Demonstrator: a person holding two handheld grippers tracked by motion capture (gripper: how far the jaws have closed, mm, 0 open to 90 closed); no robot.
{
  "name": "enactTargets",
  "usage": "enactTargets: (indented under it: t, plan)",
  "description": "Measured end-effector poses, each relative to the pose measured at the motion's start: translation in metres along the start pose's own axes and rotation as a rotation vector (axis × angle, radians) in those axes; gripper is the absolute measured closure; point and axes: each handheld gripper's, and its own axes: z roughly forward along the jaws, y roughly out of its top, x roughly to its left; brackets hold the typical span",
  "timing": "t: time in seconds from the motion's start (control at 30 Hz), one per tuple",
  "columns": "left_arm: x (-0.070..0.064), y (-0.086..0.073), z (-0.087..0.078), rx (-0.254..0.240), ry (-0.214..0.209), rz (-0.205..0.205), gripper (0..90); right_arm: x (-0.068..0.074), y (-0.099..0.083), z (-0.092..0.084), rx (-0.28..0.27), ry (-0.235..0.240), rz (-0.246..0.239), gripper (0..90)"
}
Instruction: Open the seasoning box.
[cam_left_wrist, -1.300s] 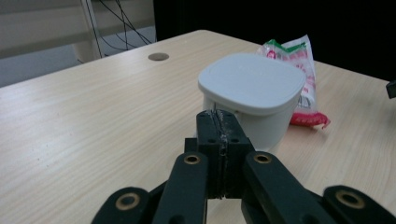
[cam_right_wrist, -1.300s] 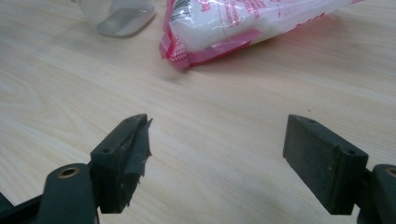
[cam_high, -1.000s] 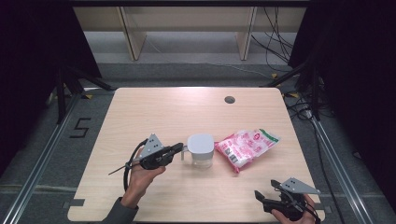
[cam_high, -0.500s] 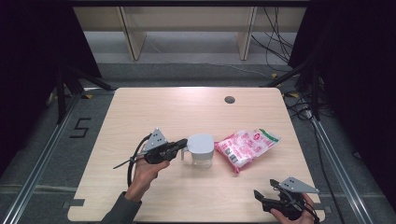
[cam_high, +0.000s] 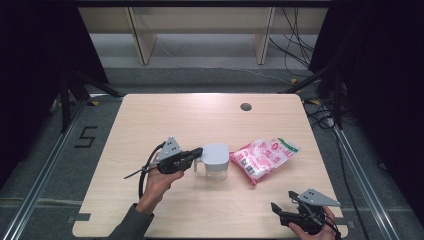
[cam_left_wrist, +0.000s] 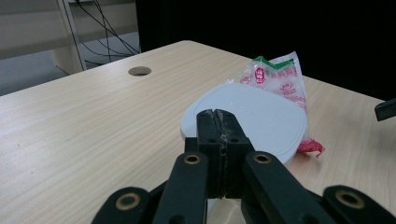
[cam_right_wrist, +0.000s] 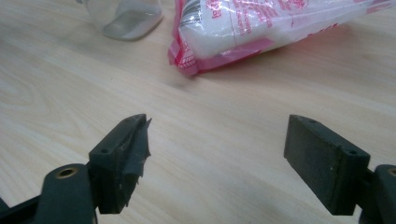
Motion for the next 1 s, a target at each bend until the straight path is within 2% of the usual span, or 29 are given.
enactTargets:
  t: [0.1, 0.13, 0.2, 0.27, 0.3, 0.33, 0.37, 0.4, 0.43, 0.47, 0.53, 0.57, 0.63, 0.67, 0.7, 0.73, 0.77, 0.8, 0.9, 0.93, 1.0]
  plan:
    - [0.000, 0.000, 0.000, 0.001, 0.001, -0.012, 88.7, 0.003, 0.002, 0.003, -0.031, -0.014, -0.008, 15.2]
    - [-0.001, -0.001, 0.000, 0.005, -0.005, -0.026, 88.7, 0.003, 0.003, 0.004, -0.036, 0.001, -0.017, 15.6]
    - [0.000, -0.001, 0.000, -0.001, -0.008, -0.025, 88.7, 0.007, 0.006, 0.007, -0.057, 0.018, -0.012, 15.4]
    - [0.000, -0.001, 0.000, 0.003, -0.007, -0.019, 88.7, 0.011, 0.009, 0.010, -0.065, 0.023, -0.044, 16.0]
    - [0.000, -0.001, 0.000, 0.004, -0.008, -0.019, 88.6, 0.012, 0.010, 0.013, -0.057, 0.040, -0.052, 16.8]
    - [0.000, -0.001, 0.000, 0.005, -0.009, -0.021, 88.7, 0.014, 0.012, 0.015, -0.056, 0.043, -0.048, 18.7]
    - [0.001, -0.001, -0.001, 0.013, -0.011, -0.012, 88.6, 0.015, 0.015, 0.017, -0.050, 0.055, -0.065, 21.7]
    - [0.000, -0.001, 0.000, 0.003, -0.009, -0.024, 88.6, 0.017, 0.017, 0.020, -0.051, 0.063, -0.055, 24.6]
    - [0.000, -0.001, 0.000, 0.005, -0.007, -0.021, 88.7, 0.017, 0.020, 0.024, -0.052, 0.074, -0.076, 26.5]
    - [0.000, -0.001, 0.000, 0.005, -0.008, -0.021, 88.6, 0.018, 0.023, 0.027, -0.049, 0.088, -0.076, 27.9]
    - [0.000, -0.001, 0.000, 0.004, -0.007, -0.009, 88.7, 0.019, 0.030, 0.032, -0.052, 0.092, -0.087, 32.7]
    - [-0.001, -0.002, 0.000, 0.004, -0.001, -0.026, 88.6, 0.021, 0.032, 0.034, -0.053, 0.093, -0.084, 34.8]
    - [-0.001, -0.002, 0.000, 0.006, -0.001, -0.018, 88.6, 0.024, 0.038, 0.038, -0.033, 0.096, -0.088, 38.8]
    - [-0.001, -0.002, 0.000, 0.006, -0.002, -0.016, 88.6, 0.023, 0.042, 0.041, -0.053, 0.098, -0.127, 41.7]
    - [-0.001, -0.002, 0.000, 0.006, -0.001, -0.018, 88.6, 0.024, 0.045, 0.043, -0.076, 0.086, -0.146, 44.4]
    - [-0.001, -0.002, -0.001, 0.005, -0.002, -0.018, 88.6, 0.027, 0.048, 0.044, -0.065, 0.103, -0.135, 46.1]
    - [-0.001, -0.002, -0.001, 0.005, 0.000, -0.022, 88.6, 0.030, 0.051, 0.047, -0.078, 0.112, -0.111, 47.0]
    - [-0.001, -0.002, -0.001, 0.006, 0.001, -0.023, 88.6, 0.029, 0.055, 0.049, -0.084, 0.118, -0.122, 47.6]
    - [-0.001, -0.002, -0.001, 0.005, 0.001, -0.024, 88.4, 0.031, 0.062, 0.058, -0.121, 0.133, -0.101, 54.4]
    - [-0.001, -0.002, -0.001, 0.005, 0.001, -0.024, 88.4, 0.031, 0.064, 0.059, -0.110, 0.129, -0.105, 57.3]
    - [-0.001, -0.002, -0.001, 0.005, 0.003, -0.024, 88.4, 0.034, 0.067, 0.063, -0.098, 0.130, -0.082, 63.1]
